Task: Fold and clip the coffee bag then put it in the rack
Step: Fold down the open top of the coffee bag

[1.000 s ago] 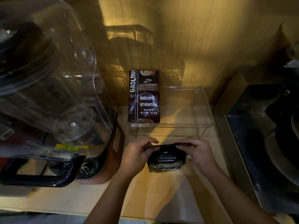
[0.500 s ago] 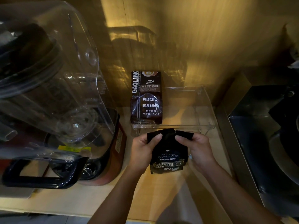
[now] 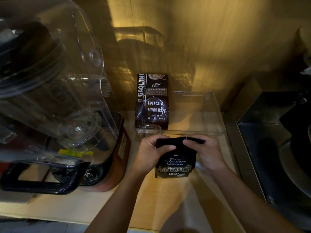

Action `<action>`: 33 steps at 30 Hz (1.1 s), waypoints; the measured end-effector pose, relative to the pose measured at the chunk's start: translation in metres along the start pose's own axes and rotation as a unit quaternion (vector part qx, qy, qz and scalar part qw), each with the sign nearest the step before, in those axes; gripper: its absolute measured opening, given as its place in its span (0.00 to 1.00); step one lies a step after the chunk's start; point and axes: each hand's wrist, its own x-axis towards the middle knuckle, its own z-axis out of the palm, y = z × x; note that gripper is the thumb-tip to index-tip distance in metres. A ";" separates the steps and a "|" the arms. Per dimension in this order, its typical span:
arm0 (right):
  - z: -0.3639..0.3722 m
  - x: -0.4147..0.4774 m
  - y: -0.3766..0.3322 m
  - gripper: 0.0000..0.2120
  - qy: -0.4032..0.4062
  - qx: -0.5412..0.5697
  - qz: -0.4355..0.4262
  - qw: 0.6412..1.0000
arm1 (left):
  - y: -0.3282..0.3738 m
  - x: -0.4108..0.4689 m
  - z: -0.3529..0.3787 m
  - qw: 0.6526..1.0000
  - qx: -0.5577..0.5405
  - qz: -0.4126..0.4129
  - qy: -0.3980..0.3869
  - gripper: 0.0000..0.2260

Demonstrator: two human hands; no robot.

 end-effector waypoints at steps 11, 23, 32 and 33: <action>0.003 -0.002 0.004 0.09 0.041 -0.022 -0.007 0.999 | -0.038 -0.008 -0.004 0.997 0.055 -0.038 0.025 0.12; -0.002 0.002 0.004 0.09 0.017 -0.053 -0.013 0.998 | -0.040 0.000 0.004 0.996 0.029 -0.085 -0.019 0.13; 0.000 0.004 0.009 0.09 0.018 -0.064 -0.019 0.998 | -0.046 0.003 0.003 0.996 0.018 -0.088 0.009 0.16; -0.005 0.005 0.010 0.08 0.001 -0.067 -0.017 0.998 | -0.048 0.003 0.002 0.996 0.008 -0.087 0.010 0.15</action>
